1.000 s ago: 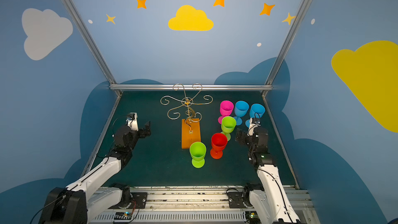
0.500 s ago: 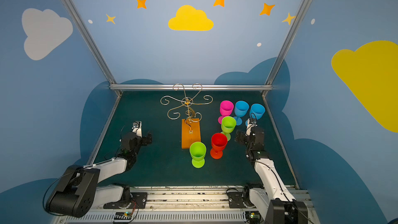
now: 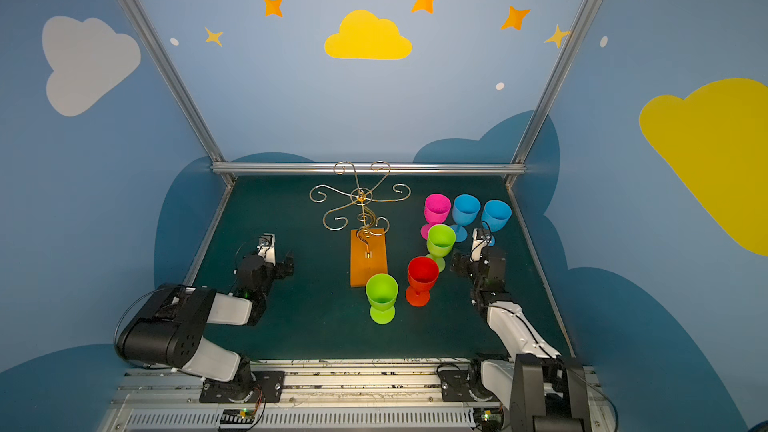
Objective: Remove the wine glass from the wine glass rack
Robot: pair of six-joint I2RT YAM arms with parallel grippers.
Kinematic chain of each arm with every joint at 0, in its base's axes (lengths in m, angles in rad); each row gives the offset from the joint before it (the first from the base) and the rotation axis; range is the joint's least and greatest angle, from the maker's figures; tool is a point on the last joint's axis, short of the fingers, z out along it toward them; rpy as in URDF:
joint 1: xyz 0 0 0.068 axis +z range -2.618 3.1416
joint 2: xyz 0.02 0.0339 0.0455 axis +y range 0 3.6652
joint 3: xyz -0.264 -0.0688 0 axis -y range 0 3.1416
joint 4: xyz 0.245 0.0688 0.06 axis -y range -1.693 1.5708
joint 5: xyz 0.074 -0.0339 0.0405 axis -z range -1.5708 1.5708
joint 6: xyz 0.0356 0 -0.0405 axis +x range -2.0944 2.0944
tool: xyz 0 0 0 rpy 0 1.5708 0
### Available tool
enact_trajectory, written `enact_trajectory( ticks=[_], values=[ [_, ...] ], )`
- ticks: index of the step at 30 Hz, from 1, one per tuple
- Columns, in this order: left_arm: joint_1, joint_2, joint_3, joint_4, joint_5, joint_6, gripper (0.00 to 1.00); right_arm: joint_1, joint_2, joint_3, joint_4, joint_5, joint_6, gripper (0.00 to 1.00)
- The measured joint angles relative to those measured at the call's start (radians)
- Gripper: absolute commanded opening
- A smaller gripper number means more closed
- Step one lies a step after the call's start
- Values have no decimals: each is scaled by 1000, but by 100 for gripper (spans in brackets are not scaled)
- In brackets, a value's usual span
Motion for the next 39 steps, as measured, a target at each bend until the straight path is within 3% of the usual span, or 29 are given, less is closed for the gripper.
enact_trajectory(
  ticks=[8, 18, 39],
  values=[
    [41, 0, 106, -103, -22, -45, 100, 0, 38, -24, 114, -18, -17, 90],
    [53, 0, 108, -151, -19, -64, 100, 1, 110, -34, 207, -29, -21, 90],
    [53, 0, 109, -164, -19, -65, 100, 18, 110, -59, 270, -34, -32, 90]
  ],
)
